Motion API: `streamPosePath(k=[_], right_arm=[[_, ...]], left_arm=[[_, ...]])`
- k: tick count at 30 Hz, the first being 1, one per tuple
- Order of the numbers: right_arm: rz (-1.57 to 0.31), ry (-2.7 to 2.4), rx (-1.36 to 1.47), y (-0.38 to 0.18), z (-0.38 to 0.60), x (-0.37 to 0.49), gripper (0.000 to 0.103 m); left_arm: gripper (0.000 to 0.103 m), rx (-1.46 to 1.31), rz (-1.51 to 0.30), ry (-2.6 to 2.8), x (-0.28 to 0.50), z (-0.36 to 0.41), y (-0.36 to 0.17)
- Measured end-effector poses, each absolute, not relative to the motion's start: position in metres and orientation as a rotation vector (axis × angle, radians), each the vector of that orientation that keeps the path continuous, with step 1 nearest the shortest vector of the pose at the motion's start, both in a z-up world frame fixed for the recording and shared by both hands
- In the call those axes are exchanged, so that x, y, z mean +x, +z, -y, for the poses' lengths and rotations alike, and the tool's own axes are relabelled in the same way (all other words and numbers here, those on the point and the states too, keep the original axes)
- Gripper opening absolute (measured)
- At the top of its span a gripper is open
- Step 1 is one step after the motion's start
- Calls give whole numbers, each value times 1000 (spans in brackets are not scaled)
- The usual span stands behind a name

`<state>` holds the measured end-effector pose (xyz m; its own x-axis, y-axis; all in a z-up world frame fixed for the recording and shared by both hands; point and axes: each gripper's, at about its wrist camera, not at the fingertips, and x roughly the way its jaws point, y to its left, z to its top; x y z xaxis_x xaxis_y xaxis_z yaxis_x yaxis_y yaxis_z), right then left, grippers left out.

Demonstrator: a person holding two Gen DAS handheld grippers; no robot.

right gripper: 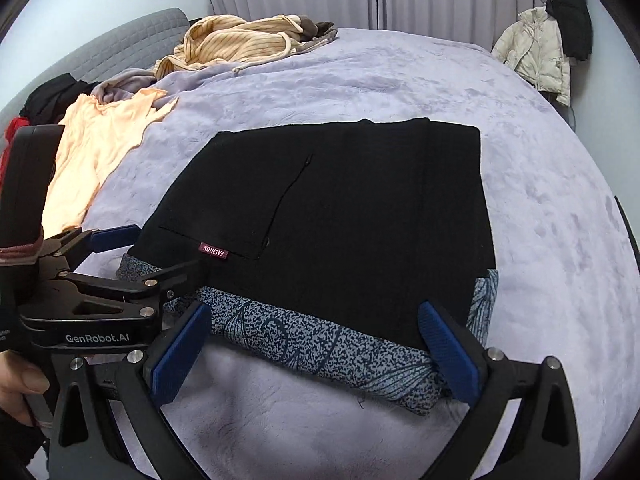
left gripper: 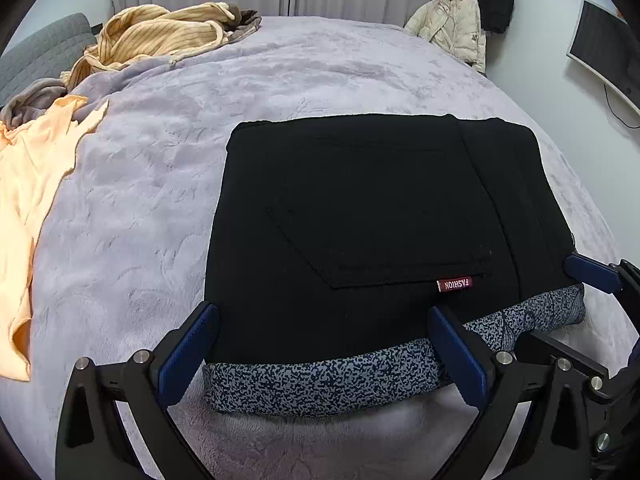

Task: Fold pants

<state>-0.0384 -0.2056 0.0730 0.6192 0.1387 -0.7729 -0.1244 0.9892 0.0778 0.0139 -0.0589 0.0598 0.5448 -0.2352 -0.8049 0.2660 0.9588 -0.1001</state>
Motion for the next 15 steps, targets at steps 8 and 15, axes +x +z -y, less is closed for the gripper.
streamPosePath(k=[8, 15], right_arm=[[-862, 128, 59, 82, 210, -56, 103], [-860, 100, 73, 88, 215, -61, 103]], left_arm=[[103, 15, -945, -290, 8, 54, 63], [103, 9, -919, -295, 1, 56, 73]])
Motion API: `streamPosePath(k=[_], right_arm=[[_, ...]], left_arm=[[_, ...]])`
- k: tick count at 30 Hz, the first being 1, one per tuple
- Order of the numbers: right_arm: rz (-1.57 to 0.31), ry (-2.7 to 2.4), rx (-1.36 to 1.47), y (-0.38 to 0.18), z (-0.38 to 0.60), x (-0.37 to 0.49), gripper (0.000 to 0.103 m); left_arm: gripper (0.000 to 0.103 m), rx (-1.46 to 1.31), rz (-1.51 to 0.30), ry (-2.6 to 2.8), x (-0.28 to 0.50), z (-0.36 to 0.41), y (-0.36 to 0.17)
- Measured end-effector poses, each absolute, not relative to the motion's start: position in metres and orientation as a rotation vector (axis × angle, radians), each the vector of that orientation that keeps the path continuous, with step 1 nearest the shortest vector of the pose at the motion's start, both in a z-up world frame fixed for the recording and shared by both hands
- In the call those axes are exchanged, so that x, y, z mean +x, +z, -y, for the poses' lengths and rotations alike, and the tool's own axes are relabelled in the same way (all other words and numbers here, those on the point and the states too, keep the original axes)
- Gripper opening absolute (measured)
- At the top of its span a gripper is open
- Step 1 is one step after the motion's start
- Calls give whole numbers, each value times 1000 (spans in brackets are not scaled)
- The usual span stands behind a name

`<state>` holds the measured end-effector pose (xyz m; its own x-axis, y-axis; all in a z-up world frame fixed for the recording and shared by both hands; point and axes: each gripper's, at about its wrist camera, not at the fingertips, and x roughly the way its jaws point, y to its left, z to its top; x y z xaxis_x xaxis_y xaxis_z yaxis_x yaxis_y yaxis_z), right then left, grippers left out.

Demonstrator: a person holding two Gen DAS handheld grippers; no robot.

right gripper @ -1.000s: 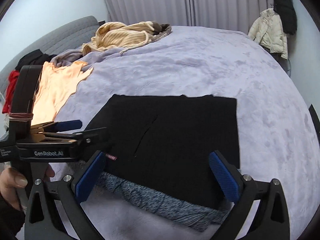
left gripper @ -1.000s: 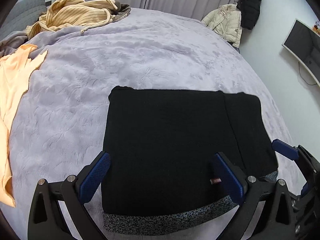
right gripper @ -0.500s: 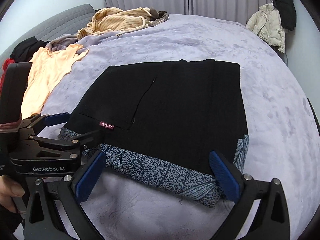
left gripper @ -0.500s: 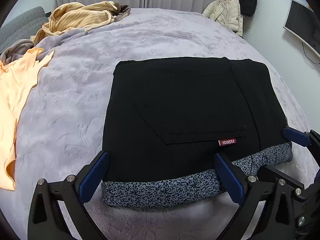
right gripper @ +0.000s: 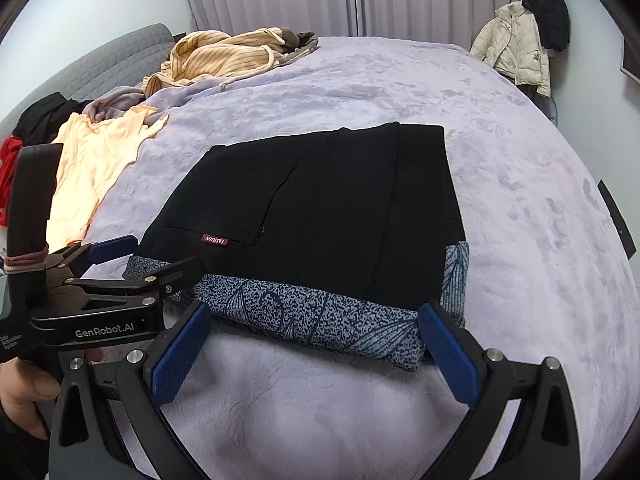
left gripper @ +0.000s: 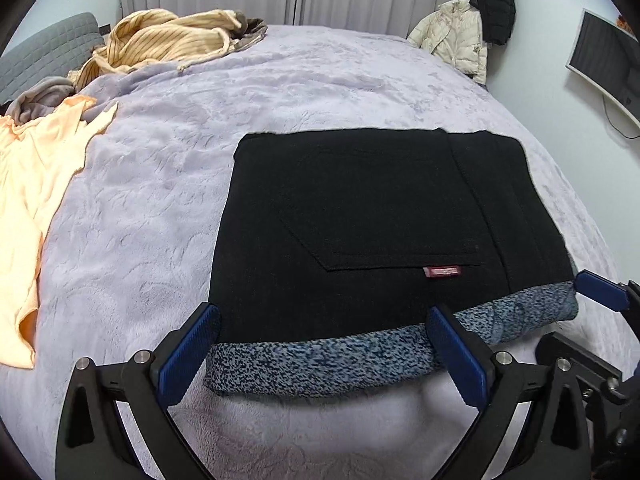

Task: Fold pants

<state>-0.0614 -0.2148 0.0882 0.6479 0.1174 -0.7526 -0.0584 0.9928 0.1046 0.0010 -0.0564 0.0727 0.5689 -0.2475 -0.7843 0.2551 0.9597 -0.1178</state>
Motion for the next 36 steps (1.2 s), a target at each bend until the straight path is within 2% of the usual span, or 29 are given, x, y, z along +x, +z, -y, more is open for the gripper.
streamPosePath(k=[9, 15, 21, 28, 31, 34, 36], right_arm=[[-888, 93, 85, 79, 220, -56, 103], [-792, 138, 97, 105, 222, -63, 103], [-837, 158, 81, 126, 223, 24, 103], [-1028, 90, 146, 83, 238, 121, 103], [-1089, 80, 138, 61, 242, 128, 103], [-1015, 118, 181, 78, 249, 113, 103], [-951, 124, 250, 96, 261, 96, 103]], left_arm=[[103, 109, -987, -280, 6, 68, 53], [103, 6, -919, -325, -2, 54, 85], [103, 35, -971, -318, 23, 75, 72], [103, 67, -975, -322, 26, 82, 64], [103, 42, -948, -363, 24, 81, 82], [103, -29, -887, -389, 41, 68, 113], [103, -49, -907, -336, 68, 63, 119]])
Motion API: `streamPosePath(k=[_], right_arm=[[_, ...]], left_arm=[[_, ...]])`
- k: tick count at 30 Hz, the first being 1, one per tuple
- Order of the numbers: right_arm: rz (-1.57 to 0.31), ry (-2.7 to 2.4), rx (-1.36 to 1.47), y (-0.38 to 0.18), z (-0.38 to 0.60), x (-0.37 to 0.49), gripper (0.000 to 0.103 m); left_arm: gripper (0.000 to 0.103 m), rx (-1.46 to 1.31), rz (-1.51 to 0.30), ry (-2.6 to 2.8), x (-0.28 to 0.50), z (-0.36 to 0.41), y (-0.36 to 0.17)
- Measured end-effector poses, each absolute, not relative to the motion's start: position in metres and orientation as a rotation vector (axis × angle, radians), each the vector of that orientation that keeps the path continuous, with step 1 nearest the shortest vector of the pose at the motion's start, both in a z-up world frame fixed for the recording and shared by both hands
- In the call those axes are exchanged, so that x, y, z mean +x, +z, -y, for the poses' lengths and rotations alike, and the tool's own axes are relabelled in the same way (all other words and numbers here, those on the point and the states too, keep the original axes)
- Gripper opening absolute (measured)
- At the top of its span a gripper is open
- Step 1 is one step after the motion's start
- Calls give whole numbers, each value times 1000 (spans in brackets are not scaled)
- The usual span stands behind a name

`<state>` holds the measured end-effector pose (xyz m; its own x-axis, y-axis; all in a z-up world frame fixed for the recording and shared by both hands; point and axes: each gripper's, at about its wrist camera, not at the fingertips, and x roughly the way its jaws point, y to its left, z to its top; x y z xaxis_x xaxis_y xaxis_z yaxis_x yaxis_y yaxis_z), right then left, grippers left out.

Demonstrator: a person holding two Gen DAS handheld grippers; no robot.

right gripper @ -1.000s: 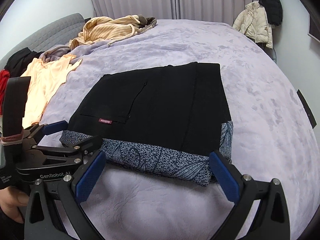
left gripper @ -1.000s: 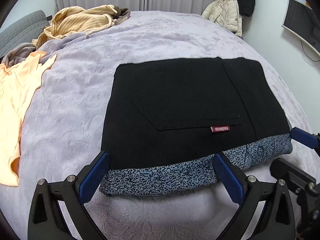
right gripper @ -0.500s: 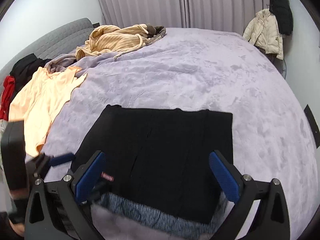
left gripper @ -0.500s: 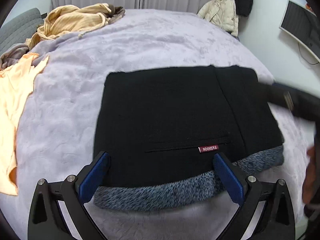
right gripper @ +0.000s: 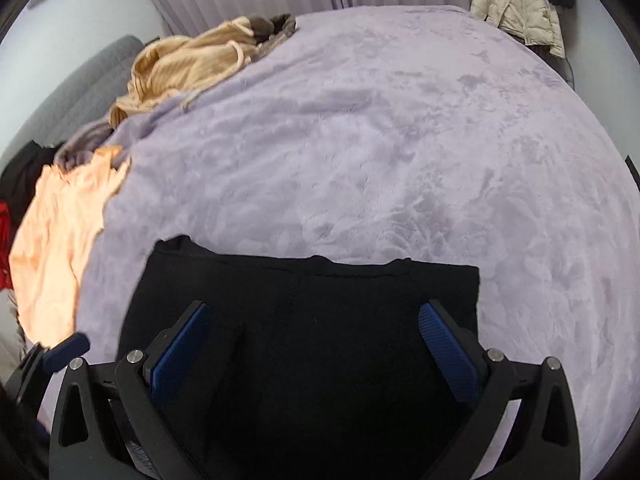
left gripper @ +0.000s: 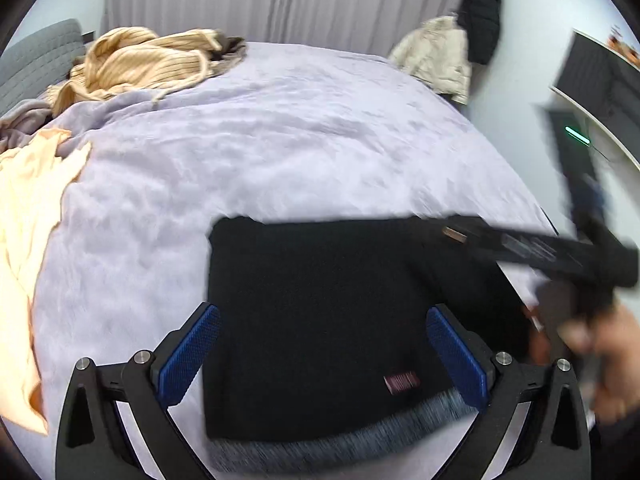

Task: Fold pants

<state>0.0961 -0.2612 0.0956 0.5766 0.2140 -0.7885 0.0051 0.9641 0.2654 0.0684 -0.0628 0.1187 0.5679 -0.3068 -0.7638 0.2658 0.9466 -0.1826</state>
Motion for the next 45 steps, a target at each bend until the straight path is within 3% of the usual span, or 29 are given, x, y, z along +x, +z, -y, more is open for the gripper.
streamPosePath(k=[4, 9, 12, 19, 45], right_arm=[[-917, 90, 263, 110, 268, 71, 103], [-951, 249, 347, 97, 256, 52, 103], [-979, 224, 275, 83, 246, 47, 103], [-866, 113, 157, 112, 229, -26, 103], [-957, -97, 48, 86, 216, -78, 103]], left_arm=[[103, -108, -1033, -276, 131, 60, 101], [103, -45, -1171, -206, 147, 78, 56], [103, -89, -1134, -221, 129, 69, 67], [103, -26, -930, -296, 46, 53, 117], [103, 32, -905, -116, -36, 48, 88]])
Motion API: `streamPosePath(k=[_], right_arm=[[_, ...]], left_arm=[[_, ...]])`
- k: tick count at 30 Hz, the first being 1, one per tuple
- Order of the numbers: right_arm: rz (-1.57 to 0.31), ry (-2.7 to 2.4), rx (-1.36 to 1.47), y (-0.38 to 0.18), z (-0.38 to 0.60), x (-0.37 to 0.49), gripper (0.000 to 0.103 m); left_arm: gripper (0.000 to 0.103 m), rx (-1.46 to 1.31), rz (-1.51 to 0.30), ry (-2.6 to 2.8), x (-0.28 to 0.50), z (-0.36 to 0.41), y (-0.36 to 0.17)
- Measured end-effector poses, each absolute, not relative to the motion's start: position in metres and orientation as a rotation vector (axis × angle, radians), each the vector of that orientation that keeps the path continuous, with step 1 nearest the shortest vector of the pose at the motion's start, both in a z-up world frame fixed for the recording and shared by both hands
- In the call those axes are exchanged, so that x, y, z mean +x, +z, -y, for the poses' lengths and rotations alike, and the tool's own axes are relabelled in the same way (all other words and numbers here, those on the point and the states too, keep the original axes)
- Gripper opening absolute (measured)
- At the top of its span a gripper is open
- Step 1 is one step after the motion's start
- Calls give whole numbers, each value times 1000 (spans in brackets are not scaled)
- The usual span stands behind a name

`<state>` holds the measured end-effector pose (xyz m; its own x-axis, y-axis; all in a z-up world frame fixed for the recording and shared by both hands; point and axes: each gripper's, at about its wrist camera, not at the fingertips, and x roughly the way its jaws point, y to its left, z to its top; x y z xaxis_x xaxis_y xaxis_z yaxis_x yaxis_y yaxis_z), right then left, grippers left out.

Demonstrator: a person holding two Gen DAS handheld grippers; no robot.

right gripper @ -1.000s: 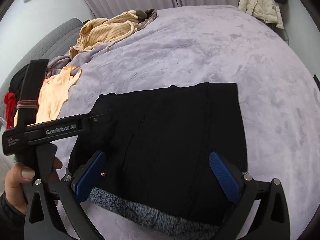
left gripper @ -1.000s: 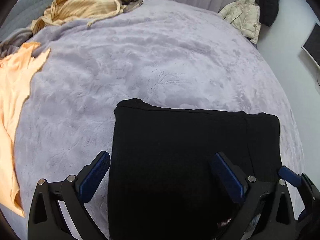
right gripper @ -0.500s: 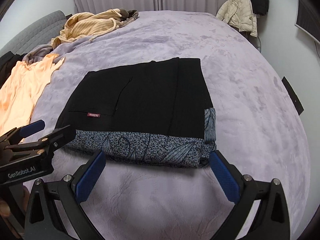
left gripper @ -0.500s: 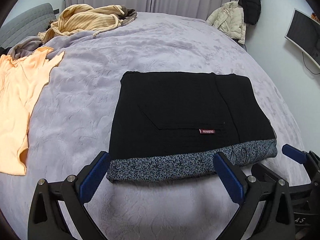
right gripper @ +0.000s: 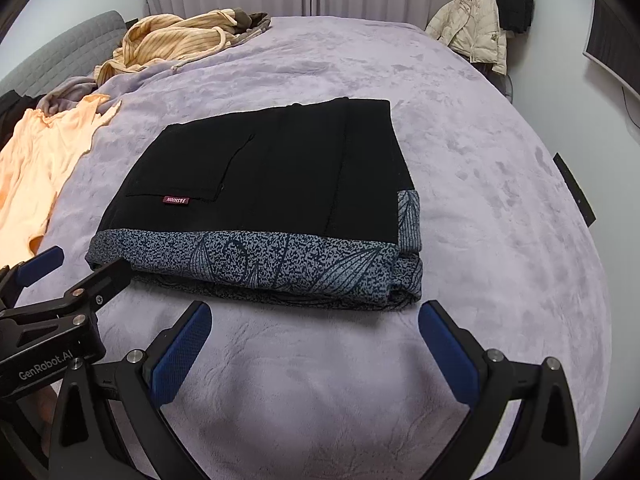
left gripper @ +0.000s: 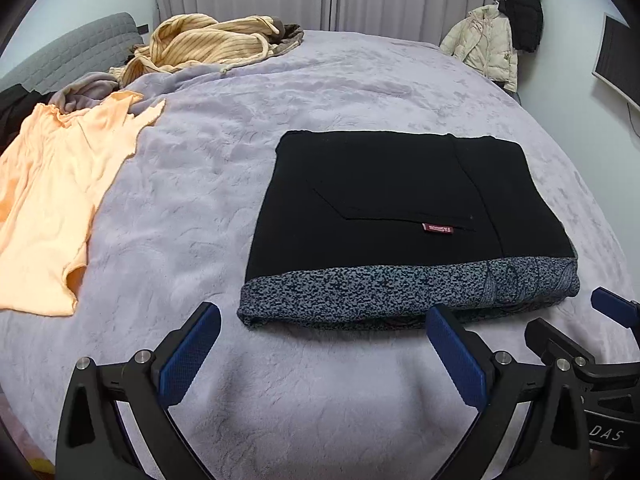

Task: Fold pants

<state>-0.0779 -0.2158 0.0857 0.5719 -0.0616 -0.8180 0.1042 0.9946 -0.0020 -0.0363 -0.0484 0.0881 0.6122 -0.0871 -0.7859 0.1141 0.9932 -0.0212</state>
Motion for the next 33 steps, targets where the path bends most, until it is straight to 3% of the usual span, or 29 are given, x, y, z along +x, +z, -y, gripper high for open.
streamPosePath(k=[33], right_arm=[[-975, -72, 45, 80, 209, -74, 103]], left_arm=[[103, 31, -951, -115, -36, 44, 78]])
